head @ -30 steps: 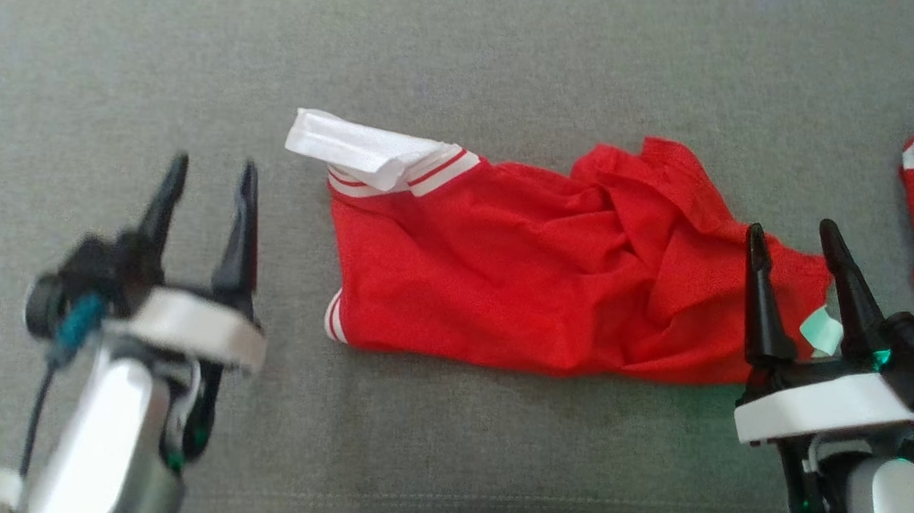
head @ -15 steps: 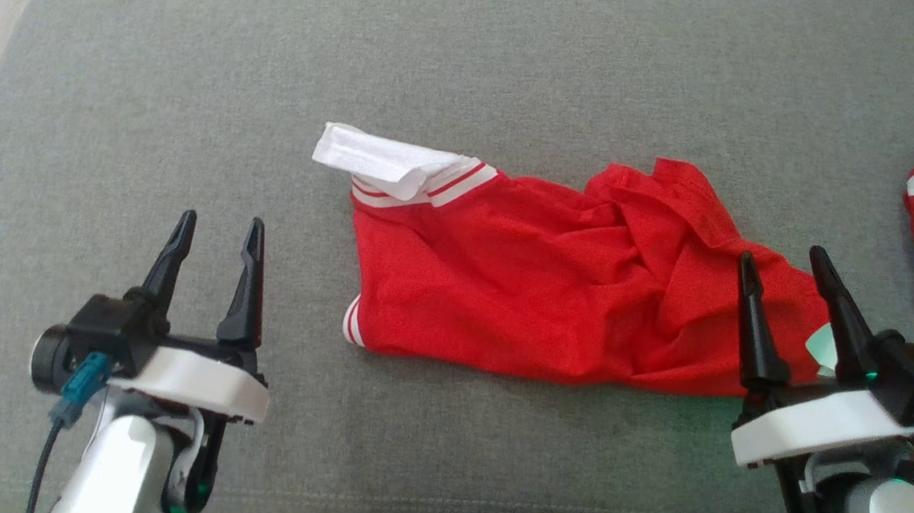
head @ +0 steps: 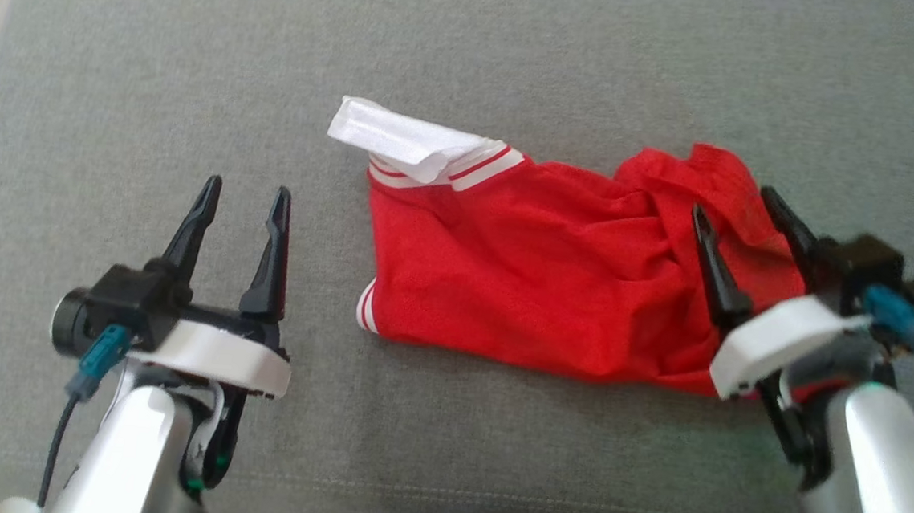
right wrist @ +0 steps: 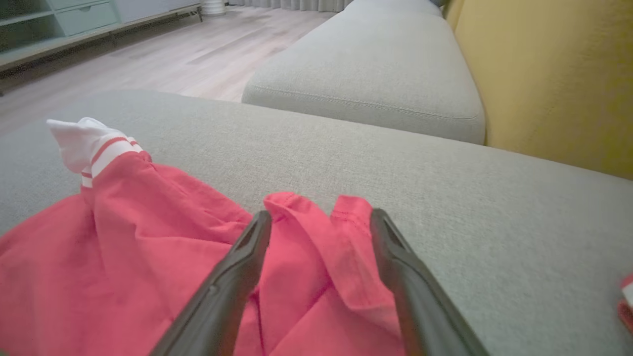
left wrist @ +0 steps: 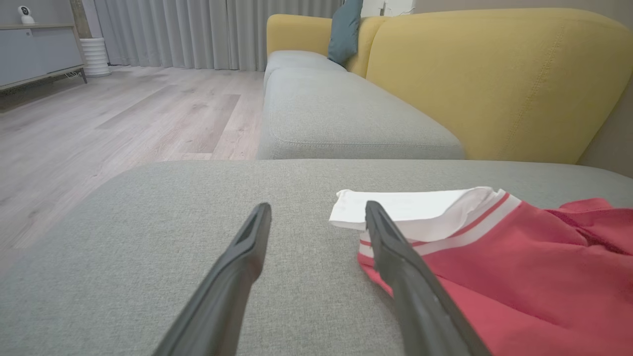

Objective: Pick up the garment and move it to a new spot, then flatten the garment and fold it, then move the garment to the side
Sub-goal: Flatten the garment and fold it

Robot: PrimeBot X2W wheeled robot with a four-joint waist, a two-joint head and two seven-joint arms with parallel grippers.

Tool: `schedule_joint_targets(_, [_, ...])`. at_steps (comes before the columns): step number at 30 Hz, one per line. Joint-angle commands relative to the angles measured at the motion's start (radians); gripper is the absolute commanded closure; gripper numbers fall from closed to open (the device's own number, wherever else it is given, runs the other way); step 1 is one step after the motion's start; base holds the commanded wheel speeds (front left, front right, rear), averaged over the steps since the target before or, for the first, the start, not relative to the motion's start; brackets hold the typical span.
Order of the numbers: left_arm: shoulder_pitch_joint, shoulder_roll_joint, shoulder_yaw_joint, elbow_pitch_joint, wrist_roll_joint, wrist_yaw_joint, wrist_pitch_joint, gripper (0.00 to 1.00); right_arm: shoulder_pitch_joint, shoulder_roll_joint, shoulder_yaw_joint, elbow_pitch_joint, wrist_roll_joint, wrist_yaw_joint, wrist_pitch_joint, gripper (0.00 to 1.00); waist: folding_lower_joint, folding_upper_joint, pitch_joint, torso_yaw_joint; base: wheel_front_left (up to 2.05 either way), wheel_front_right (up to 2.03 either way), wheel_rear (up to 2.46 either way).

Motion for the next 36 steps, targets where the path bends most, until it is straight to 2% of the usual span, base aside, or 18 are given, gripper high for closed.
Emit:
schedule_joint_targets(1, [-0.043, 0.007, 0.033, -0.029, 0.007, -0.006, -0.006, 0.0, -0.048, -0.025, 0.038, -0.001, 0.0, 0.003, 0.022, 0.0, 0.0, 0.0, 0.019, 0.013, 0.0, 0.0, 0.0])
schedule_joint_targets(3, [-0.05, 0.002, 0.032, -0.026, 0.009, -0.01, -0.006, 0.0, -0.07, -0.04, 0.053, 0.035, 0.01, 0.003, 0.063, 0.0, 0.0, 0.0, 0.026, 0.018, 0.0, 0.0, 0.0])
schedule_joint_targets(4, [-0.052, 0.0, 0.033, -0.025, 0.011, -0.012, -0.006, 0.0, -0.078, -0.046, 0.058, 0.047, 0.016, 0.003, 0.08, 0.06, 0.0, 0.0, 0.029, 0.018, 0.0, 0.0, 0.0])
schedule_joint_targets(6, [-0.055, -0.003, 0.035, -0.023, 0.013, -0.014, -0.006, 0.0, -0.085, -0.052, 0.06, 0.06, 0.03, 0.003, 0.107, 1.0, 0.0, 0.0, 0.032, 0.018, 0.0, 0.0, 0.0])
schedule_joint_targets(12, [-0.057, -0.009, 0.045, -0.019, 0.019, -0.019, -0.006, 0.0, -0.057, -0.029, 0.003, 0.009, 0.067, 0.003, 0.085, 1.0, 0.0, 0.0, 0.032, 0.011, 0.0, 0.0, 0.0])
schedule_joint_targets(21, [-0.038, -0.018, 0.064, -0.02, 0.025, -0.026, -0.006, 0.0, 0.206, 0.081, -0.258, -0.157, 0.092, 0.003, 0.081, 1.0, 0.0, 0.0, 0.008, -0.016, 0.0, 0.0, 0.0])
schedule_joint_targets(25, [-0.033, -0.019, 0.068, -0.022, 0.028, -0.031, -0.006, 0.0, 0.305, 0.092, -0.339, -0.178, 0.169, 0.003, 0.081, 1.0, 0.0, 0.0, 0.008, -0.024, 0.0, 0.0, 0.0])
schedule_joint_targets(28, [-0.03, -0.012, 0.075, -0.025, 0.032, -0.031, -0.006, 0.0, 0.354, 0.092, -0.356, -0.165, 0.242, 0.003, 0.058, 1.0, 0.0, 0.0, 0.014, -0.033, 0.0, 0.0, 0.0])
schedule_joint_targets(29, [-0.029, -0.01, 0.078, -0.026, 0.032, -0.03, -0.006, 0.0, 0.363, 0.092, -0.355, -0.161, 0.256, 0.003, 0.048, 0.68, 0.0, 0.0, 0.016, -0.036, 0.0, 0.0, 0.0])
schedule_joint_targets(30, [-0.028, -0.008, 0.08, -0.027, 0.032, -0.029, -0.006, 0.0, 0.369, 0.092, -0.353, -0.156, 0.265, 0.003, 0.037, 0.19, 0.0, 0.0, 0.017, -0.039, 0.0, 0.0, 0.0])
schedule_joint_targets(31, [-0.027, -0.007, 0.083, -0.027, 0.032, -0.028, -0.006, 0.0, 0.37, 0.092, -0.351, -0.152, 0.273, 0.003, 0.024, 0.0, 0.0, 0.0, 0.017, -0.041, 0.0, 0.0, 0.0])
schedule_joint_targets(36, [-0.019, -0.004, 0.09, -0.025, 0.029, -0.025, -0.006, 0.0, 0.341, 0.092, -0.326, -0.189, 0.224, 0.003, -0.066, 0.0, 0.0, 0.0, 0.012, -0.042, 0.0, 0.0, 0.0])
